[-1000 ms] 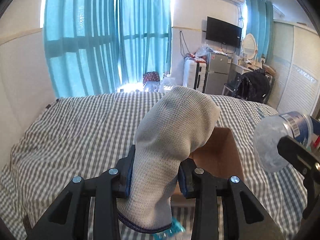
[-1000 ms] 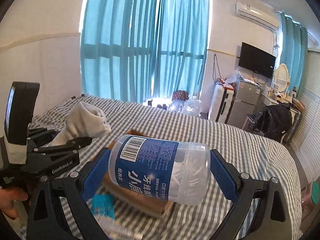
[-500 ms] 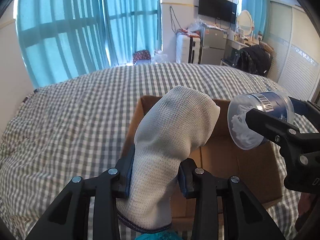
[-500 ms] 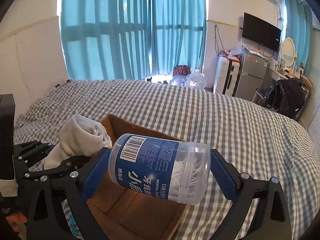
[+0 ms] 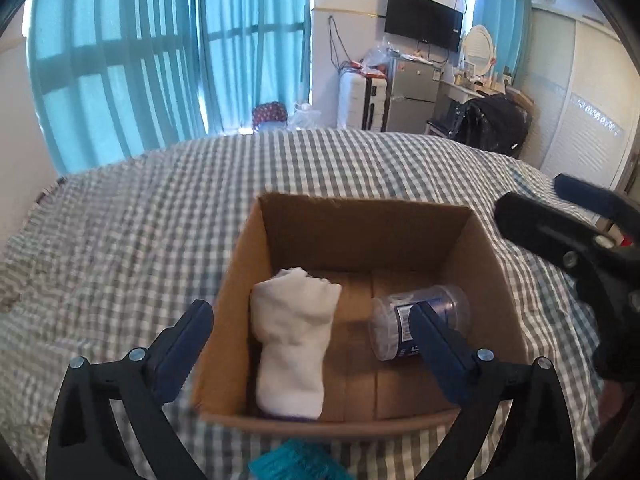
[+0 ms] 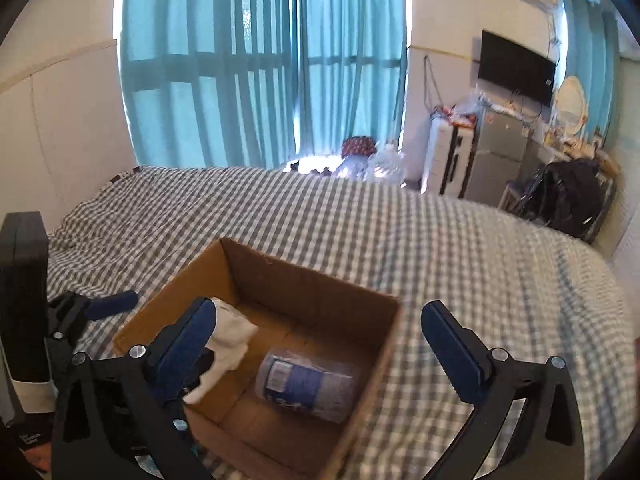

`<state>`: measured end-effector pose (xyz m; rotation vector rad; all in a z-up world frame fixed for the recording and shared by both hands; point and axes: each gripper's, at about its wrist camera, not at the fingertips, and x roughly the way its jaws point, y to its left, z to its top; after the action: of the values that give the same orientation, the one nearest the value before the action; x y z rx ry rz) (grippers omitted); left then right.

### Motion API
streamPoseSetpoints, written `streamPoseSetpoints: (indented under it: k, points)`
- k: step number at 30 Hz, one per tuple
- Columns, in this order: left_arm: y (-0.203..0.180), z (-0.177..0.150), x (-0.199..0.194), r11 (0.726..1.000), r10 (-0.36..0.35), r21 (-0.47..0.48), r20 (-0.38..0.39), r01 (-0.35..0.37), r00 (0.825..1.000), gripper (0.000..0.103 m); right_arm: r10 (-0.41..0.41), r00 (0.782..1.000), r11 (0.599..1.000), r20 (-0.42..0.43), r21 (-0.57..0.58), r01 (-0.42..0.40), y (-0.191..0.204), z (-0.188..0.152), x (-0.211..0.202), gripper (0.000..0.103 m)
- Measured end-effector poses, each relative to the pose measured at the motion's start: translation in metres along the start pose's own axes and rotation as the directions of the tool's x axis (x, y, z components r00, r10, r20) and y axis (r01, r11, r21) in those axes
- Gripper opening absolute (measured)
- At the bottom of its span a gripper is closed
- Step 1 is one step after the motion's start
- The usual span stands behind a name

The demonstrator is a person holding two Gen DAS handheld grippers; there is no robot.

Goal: Organize objects
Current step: 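Carry the sock and bottle into the box and open both tools, then grasp the blue tissue pack with the left tool while the right grasps the plush toy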

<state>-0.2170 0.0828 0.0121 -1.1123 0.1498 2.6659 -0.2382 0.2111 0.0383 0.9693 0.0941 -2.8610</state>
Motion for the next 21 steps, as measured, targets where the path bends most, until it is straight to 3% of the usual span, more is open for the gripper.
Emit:
streamPoseSetpoints:
  k: [6,11,16,21]
  points:
    - [-0.001,-0.002,-0.083,0.999,0.055,-0.007,0.105,-0.054,0.993,0.103,-0.039,0.993,0.999,0.111,0.017,0.038,0.004,0.008,-0.091,0.103]
    - [0.001,-0.019,-0.151,0.997,0.069,-0.042,0.184,-0.062,0.980,0.103,-0.098,0.967,0.995,0.235,0.030,0.094,0.012,-0.004,-0.174,0.103]
    - [0.000,-0.055,-0.174,0.990,0.130,-0.070,0.190,-0.118,0.973,0.103,-0.053,0.973,0.999,0.223,0.025,0.048,0.024,-0.036,-0.210,0.103]
    - [0.005,-0.109,-0.160,0.979,0.175,-0.127,0.134,-0.158,0.975,0.103,-0.025,0.990,0.999,0.140,-0.034,0.030,0.040,-0.091,-0.201,0.103]
